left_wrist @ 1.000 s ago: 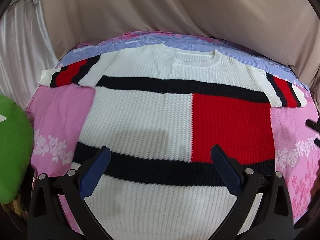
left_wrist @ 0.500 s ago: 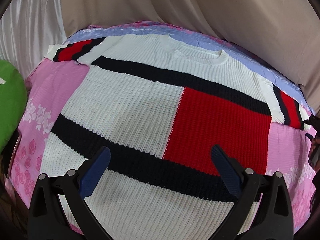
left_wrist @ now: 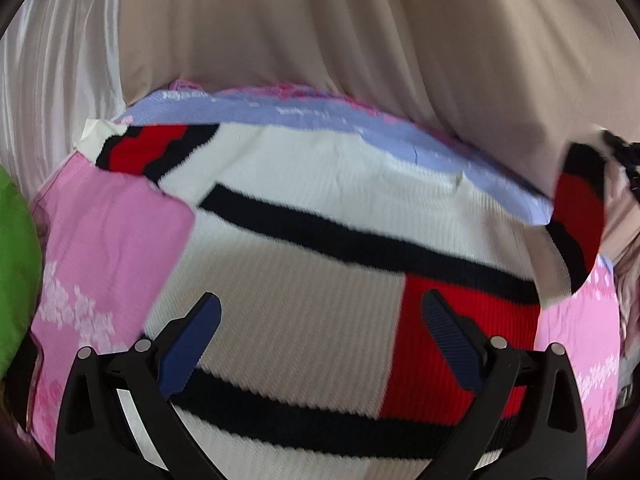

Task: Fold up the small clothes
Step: 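Grasp the striped sleeve cuff with the right gripper and fold it inward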

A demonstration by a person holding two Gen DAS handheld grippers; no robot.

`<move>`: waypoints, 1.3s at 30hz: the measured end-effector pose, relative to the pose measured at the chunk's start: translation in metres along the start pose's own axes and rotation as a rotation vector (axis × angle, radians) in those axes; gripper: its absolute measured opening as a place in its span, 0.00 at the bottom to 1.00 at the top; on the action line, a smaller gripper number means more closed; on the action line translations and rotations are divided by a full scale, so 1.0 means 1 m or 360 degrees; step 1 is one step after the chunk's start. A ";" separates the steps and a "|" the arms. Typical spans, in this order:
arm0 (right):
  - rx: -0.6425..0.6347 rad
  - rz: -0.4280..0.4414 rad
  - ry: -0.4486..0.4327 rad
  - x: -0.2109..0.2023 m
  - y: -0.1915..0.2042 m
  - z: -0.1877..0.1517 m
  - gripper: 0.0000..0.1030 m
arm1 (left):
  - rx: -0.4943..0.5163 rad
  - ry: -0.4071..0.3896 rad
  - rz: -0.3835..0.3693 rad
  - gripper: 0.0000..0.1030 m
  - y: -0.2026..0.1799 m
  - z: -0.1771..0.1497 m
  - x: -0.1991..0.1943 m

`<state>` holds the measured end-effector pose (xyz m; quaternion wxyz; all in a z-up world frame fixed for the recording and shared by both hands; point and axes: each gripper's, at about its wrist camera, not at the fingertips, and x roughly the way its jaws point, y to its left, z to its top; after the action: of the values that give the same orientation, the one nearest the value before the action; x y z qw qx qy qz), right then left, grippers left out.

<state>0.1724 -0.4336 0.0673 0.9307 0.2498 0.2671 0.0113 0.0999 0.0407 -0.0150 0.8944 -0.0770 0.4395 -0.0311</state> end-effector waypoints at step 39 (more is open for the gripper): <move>0.0220 -0.0511 0.0502 0.062 -0.064 -0.185 0.12 | -0.0279 0.0202 -0.0146 0.07 0.029 0.066 0.179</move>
<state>0.1254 -0.3956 -0.1289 0.8479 0.2623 0.4457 -0.1163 0.2615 0.0545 -0.1204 0.8522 -0.1728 0.4924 -0.0381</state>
